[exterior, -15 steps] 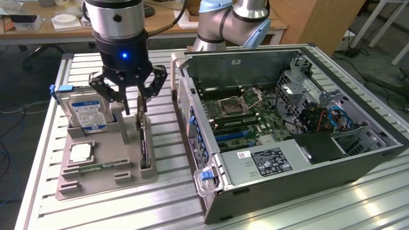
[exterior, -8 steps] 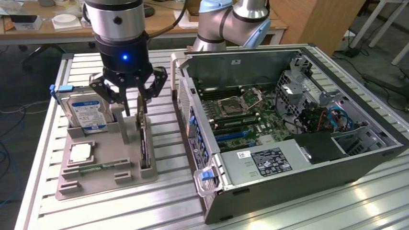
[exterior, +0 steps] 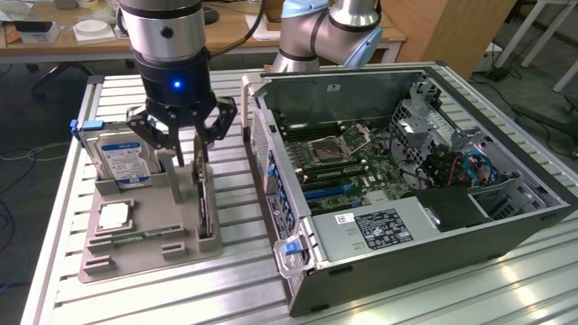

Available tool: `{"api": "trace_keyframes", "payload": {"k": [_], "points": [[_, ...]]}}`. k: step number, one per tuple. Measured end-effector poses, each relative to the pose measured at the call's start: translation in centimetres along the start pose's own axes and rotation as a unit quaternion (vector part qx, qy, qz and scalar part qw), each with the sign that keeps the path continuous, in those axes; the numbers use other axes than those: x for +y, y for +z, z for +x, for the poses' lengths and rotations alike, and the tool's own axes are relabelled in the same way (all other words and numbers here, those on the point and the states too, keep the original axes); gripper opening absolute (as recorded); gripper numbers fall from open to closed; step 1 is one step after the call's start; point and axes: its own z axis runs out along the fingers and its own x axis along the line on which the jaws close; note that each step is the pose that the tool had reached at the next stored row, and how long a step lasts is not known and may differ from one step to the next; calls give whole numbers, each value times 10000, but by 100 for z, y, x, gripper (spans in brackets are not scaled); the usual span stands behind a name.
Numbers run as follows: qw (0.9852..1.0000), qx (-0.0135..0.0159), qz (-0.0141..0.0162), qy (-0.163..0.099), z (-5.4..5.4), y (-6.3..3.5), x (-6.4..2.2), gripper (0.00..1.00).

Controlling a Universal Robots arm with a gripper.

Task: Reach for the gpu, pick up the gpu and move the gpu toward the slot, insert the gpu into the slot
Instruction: 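Pick up the gpu and move the gpu toward the slot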

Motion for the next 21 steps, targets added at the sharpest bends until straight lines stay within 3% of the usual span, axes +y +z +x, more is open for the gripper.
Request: {"api": "trace_keyframes", "payload": {"k": [21], "points": [[10000, 0, 0, 0, 2, 204, -36, 41]]}}
